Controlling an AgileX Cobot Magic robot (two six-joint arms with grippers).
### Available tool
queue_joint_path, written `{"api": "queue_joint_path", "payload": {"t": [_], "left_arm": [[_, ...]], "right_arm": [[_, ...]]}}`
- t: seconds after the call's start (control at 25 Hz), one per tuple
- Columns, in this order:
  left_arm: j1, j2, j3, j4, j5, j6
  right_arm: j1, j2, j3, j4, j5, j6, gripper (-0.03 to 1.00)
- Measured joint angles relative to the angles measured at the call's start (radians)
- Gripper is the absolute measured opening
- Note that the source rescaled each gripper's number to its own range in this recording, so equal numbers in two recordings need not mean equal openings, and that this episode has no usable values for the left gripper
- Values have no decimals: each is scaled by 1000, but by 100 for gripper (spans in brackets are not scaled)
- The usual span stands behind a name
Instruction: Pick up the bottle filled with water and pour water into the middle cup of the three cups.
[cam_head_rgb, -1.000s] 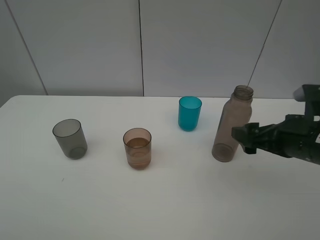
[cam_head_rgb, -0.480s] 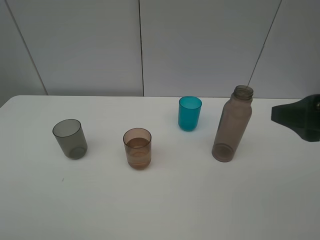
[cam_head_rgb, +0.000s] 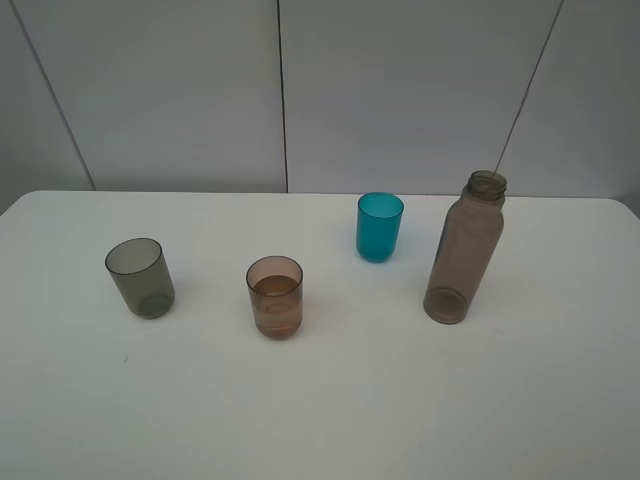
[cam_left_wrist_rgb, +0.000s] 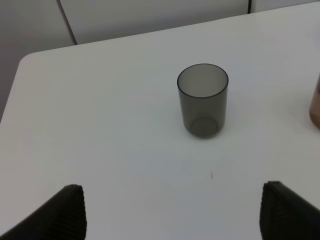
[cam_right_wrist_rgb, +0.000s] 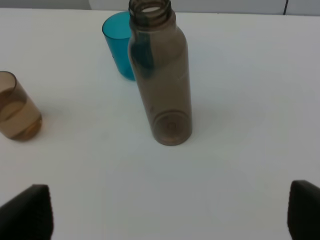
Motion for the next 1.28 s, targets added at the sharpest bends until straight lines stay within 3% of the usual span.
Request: {"api": "queue_joint_path", "payload": {"t": [0.2,0.36,0.68,1.04,1.28], "left_arm": [[0,0,0,0,0,0],[0,0,0,0,0,1],[0,0,0,0,0,1],[0,0,0,0,0,1],[0,0,0,0,0,1]], "right_arm": [[0,-90,-62,10,164,-44,100],[0,-146,-68,30,219,-72,100],[-21,-263,8,71,169,-135,100],[-240,-263,8,85,168,-145,100],[-310,-263,8,85,168,-148,100]]}}
